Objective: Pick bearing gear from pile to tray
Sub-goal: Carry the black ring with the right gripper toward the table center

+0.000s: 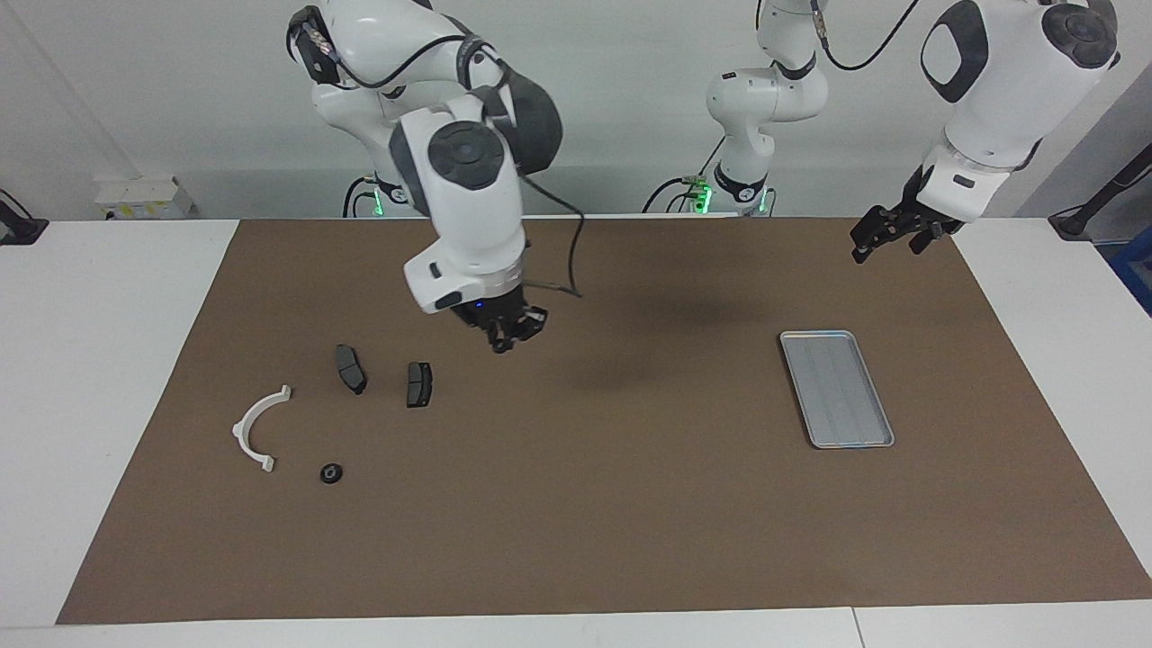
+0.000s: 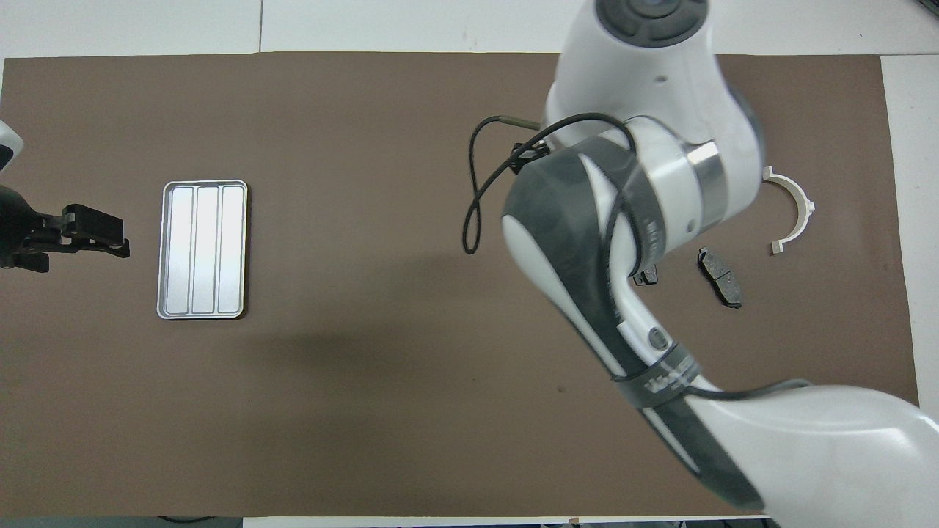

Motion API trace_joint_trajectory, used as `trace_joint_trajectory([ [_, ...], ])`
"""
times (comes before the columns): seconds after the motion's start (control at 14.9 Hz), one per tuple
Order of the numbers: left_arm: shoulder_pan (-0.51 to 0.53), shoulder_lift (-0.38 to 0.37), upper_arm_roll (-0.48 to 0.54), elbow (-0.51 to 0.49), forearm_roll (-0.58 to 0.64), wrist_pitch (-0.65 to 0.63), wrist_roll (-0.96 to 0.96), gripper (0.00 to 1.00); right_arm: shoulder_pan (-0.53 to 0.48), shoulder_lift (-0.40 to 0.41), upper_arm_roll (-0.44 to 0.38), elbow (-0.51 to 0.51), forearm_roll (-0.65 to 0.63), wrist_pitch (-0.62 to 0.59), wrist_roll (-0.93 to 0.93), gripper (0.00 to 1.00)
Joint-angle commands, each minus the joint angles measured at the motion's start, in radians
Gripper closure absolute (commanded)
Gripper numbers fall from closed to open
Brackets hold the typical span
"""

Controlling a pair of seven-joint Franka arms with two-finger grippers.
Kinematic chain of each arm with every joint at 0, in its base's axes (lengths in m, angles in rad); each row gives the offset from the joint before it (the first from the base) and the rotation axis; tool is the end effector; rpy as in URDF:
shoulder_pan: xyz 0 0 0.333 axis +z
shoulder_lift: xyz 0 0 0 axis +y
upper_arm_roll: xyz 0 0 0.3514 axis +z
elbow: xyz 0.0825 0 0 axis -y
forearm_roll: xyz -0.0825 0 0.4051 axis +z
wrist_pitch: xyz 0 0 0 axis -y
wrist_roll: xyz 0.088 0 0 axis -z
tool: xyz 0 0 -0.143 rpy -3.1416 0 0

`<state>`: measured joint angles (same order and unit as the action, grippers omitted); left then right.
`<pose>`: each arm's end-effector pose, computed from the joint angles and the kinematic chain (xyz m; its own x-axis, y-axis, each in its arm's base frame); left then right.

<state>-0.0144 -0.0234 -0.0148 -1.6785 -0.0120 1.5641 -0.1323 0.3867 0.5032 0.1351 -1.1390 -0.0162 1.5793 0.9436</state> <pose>0.5592 -0.0181 0.5839 0.9905 0.1030 -0.0916 0.1034 -0.9946 -0.0005 0.6453 0.3412 0.5085 0.9037 -0.4217 -0.0741 -0.4215 -0.9066 0.0190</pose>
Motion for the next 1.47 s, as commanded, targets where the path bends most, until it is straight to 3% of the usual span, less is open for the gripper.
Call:
trace_joint_trajectory([
  [0.0,0.005,-0.027,-0.004,-0.027,-0.009,0.010,0.007,0.00,0.072,0.026,-0.003,0.024,0.051,0.039,0.222,1.00],
  [0.34,0.005,-0.027,-0.004,-0.029,-0.009,0.010,0.007,0.00,0.165,0.058,-0.006,-0.008,0.042,0.178,0.394,1.00],
  [0.54,0.005,-0.027,-0.004,-0.027,-0.009,0.010,0.007,0.00,0.234,0.144,-0.006,-0.005,-0.003,0.200,0.464,1.00],
  [0.8,0.005,-0.027,-0.004,-0.029,-0.009,0.011,0.007,0.00,0.261,0.224,-0.006,-0.019,-0.037,0.353,0.489,1.00],
  [0.94,0.005,-0.027,-0.004,-0.029,-0.009,0.010,0.007,0.00,0.259,0.235,-0.008,-0.077,-0.048,0.453,0.489,1.00],
  [1.41,0.005,-0.027,-0.004,-0.029,-0.009,0.010,0.007,0.00,0.256,0.267,-0.009,-0.137,-0.080,0.559,0.489,1.00],
])
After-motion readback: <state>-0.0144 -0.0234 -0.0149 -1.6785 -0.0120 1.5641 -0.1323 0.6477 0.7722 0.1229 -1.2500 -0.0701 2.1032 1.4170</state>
